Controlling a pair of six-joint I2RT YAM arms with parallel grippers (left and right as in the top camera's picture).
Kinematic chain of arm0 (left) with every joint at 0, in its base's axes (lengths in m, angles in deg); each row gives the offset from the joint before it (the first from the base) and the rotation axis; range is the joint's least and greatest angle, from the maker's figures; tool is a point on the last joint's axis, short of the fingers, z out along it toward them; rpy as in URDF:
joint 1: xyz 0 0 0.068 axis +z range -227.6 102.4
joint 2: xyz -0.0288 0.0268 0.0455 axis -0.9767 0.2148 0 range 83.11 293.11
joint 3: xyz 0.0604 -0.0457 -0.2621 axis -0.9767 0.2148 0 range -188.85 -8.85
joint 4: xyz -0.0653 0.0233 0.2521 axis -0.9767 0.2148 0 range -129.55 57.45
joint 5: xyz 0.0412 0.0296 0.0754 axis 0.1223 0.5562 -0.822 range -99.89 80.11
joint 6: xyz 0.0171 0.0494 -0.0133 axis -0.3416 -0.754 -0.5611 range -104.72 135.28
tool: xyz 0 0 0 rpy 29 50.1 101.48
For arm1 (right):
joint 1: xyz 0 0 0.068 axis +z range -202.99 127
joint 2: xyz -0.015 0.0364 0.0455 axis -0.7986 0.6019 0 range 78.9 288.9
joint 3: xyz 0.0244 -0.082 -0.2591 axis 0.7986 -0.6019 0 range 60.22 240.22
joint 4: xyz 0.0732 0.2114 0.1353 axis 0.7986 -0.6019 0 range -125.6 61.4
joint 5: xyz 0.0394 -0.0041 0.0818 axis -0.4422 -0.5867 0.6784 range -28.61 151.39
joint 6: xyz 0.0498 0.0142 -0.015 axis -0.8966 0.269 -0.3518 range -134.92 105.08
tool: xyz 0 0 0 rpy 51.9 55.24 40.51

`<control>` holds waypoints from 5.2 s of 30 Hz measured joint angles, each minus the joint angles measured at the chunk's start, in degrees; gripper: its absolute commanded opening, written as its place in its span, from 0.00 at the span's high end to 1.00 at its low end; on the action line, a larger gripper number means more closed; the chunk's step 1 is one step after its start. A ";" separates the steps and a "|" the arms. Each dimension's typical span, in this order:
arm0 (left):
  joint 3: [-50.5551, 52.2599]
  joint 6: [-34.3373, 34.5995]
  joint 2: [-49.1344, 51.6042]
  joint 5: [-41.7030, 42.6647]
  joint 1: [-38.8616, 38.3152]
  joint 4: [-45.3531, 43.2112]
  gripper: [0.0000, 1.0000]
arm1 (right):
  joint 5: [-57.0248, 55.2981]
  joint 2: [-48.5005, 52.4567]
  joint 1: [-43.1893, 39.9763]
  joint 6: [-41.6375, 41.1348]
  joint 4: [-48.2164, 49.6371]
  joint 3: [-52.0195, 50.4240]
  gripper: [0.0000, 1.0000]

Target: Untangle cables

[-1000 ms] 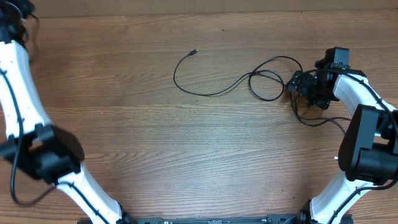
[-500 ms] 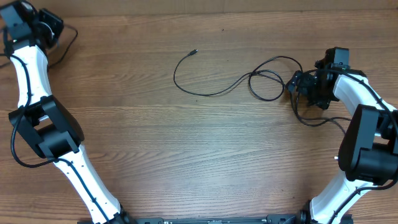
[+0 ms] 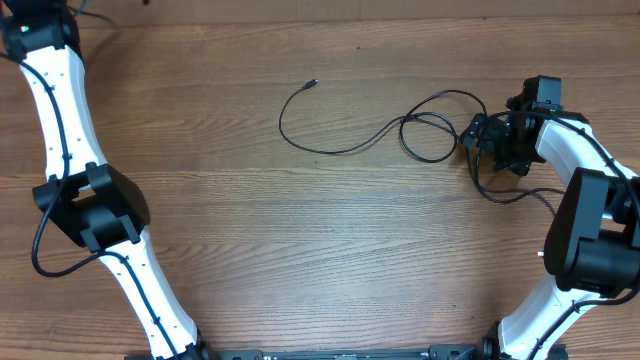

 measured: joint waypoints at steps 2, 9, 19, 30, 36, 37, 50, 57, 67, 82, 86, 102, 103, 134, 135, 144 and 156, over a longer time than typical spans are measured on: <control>-0.02 -0.11 0.00 -4.59 1.01 2.91 0.96 | 0.00 0.00 0.00 0.00 -0.02 0.00 0.00; 0.59 0.17 0.02 -28.11 5.86 18.64 0.96 | 0.00 0.00 0.00 -0.02 -0.02 0.00 0.00; 10.78 1.05 1.31 -35.74 7.19 20.55 0.87 | 0.02 0.00 0.00 -0.02 -0.02 0.00 0.00; 11.93 7.23 5.70 -19.21 7.96 21.38 0.25 | 0.00 0.00 0.02 -0.02 -0.02 0.00 0.00; 5.20 9.01 5.73 -11.65 9.01 27.45 0.00 | 0.00 0.00 0.00 -0.02 -0.02 0.00 0.00; 3.23 9.03 5.73 -10.34 9.07 28.68 0.00 | 0.00 0.00 0.00 -0.02 -0.02 0.00 0.00; -14.99 14.21 5.81 -12.76 7.65 74.77 0.00 | 0.02 0.00 0.00 -0.02 -0.02 0.00 0.00; -14.14 12.68 5.81 -7.37 7.06 78.86 0.00 | 0.00 0.00 0.00 0.00 -0.02 0.00 0.00; -14.51 -4.15 5.81 8.28 1.81 82.88 0.01 | 0.00 0.00 0.00 -0.02 -0.02 0.00 0.00; -16.13 -12.22 -19.45 1.40 -7.17 86.16 0.00 | 0.00 0.00 0.00 -0.02 0.00 0.00 0.00; -17.03 -12.31 -26.53 -4.20 -12.04 86.20 0.00 | 0.02 0.00 0.00 -0.02 -0.02 0.00 0.00; -16.85 -6.91 -26.91 -24.85 -33.66 86.36 0.00 | 0.02 0.00 0.00 -0.02 -0.04 0.00 0.00; -16.85 -6.86 -26.91 -25.31 -34.29 86.36 0.00 | 0.02 0.00 0.00 0.00 -0.02 0.00 0.00; -2.01 0.42 -26.56 -23.23 -36.41 86.38 0.00 | 0.00 0.00 0.00 0.00 -0.02 0.00 0.00; -2.01 0.46 -26.56 -22.88 -36.61 86.36 0.00 | 0.02 0.00 0.00 0.00 0.00 0.00 0.00; 1.20 3.63 -26.56 -21.62 -38.64 85.68 0.01 | 0.00 0.00 0.00 -0.04 0.00 0.00 0.00; 18.84 12.22 -26.51 -18.21 -40.65 69.13 0.00 | 0.02 0.00 0.00 -0.04 0.22 0.00 0.00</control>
